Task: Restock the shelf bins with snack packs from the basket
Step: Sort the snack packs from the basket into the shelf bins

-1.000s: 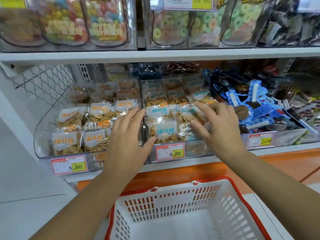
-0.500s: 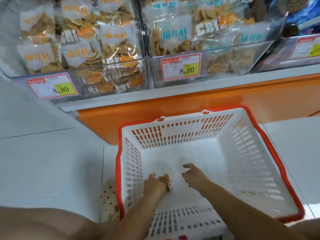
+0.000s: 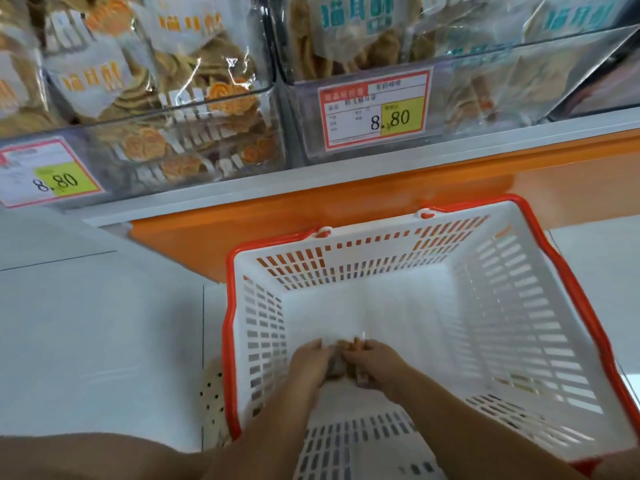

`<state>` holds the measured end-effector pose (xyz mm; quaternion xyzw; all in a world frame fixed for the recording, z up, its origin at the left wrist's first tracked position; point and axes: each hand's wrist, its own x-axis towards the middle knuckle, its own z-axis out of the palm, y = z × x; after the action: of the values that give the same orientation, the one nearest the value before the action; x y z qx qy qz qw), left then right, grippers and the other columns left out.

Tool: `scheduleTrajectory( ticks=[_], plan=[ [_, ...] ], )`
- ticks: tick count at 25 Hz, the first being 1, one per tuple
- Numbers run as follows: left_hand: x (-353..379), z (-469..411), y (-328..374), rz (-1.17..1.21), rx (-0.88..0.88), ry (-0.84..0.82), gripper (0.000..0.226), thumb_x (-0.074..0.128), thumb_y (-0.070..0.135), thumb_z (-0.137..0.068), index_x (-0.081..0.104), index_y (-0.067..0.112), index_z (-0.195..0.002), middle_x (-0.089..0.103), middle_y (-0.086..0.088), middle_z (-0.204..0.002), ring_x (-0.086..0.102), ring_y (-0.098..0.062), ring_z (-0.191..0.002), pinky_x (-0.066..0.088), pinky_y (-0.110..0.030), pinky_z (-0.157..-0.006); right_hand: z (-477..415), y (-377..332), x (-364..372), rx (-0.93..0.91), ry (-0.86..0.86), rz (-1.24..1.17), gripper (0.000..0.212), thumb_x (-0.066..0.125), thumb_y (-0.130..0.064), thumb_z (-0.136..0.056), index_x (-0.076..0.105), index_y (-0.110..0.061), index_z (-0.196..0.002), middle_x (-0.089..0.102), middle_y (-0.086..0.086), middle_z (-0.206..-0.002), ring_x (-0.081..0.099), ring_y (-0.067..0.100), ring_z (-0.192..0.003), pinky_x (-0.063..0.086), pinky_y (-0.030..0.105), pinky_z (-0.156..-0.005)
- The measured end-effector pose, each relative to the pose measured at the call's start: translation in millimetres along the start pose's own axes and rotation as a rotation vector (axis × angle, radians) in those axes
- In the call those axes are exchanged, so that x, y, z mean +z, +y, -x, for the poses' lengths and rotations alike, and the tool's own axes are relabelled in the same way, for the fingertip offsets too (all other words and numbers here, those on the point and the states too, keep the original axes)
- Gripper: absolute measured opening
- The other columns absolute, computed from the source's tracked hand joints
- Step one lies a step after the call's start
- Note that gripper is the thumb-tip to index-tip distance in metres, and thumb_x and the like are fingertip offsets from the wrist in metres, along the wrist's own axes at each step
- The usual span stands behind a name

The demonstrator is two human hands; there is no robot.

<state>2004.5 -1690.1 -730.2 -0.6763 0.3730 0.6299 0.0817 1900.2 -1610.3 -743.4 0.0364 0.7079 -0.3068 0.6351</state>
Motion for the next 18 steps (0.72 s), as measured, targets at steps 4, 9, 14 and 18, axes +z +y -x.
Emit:
scheduleTrajectory(
  ticks=[4, 9, 14, 18],
  plan=[
    [-7, 16, 17, 0.299, 0.115, -0.19, 0.027, 0.067, 0.024, -0.091, 0.069, 0.01, -0.114, 0.073, -0.012, -0.102, 0.07, -0.027, -0.098, 0.057, -0.032, -0.08, 19, -22, -25, -0.146, -0.101, -0.318, 0.022, 0.069, -0.009, -0.087, 0.062, 0.001, -0.105, 0.067, 0.013, -0.087, 0.062, 0.025, -0.077, 0.053, 0.036, -0.08],
    [-7, 55, 36, 0.384, 0.284, -0.27, 0.028, 0.066, 0.028, -0.091, 0.069, 0.008, -0.11, 0.075, -0.012, -0.101, 0.072, -0.022, -0.09, 0.056, -0.029, -0.073, 64, -33, -43, -0.297, -0.203, -0.412, 0.02, 0.07, -0.02, -0.084, 0.062, -0.009, -0.099, 0.069, 0.005, -0.08, 0.065, 0.016, -0.067, 0.051, 0.029, -0.07],
    [-6, 92, 43, 0.456, 0.312, -0.279, 0.031, 0.065, 0.034, -0.09, 0.068, 0.009, -0.108, 0.075, -0.011, -0.098, 0.072, -0.022, -0.088, 0.057, -0.032, -0.076, 96, -29, -45, -0.399, -0.24, -0.506, 0.04, 0.067, -0.031, -0.082, 0.064, -0.004, -0.112, 0.067, 0.015, -0.098, 0.067, 0.021, -0.075, 0.053, 0.028, -0.067],
    [-8, 116, 45, 0.504, 0.388, -0.306, 0.016, 0.064, 0.028, -0.093, 0.067, 0.017, -0.104, 0.076, -0.008, -0.098, 0.07, -0.027, -0.098, 0.056, -0.044, -0.091, 117, -28, -40, -0.445, -0.282, -0.587, 0.039, 0.06, -0.026, -0.089, 0.063, -0.001, -0.12, 0.07, 0.016, -0.101, 0.069, 0.018, -0.074, 0.055, 0.027, -0.064]
  ],
)
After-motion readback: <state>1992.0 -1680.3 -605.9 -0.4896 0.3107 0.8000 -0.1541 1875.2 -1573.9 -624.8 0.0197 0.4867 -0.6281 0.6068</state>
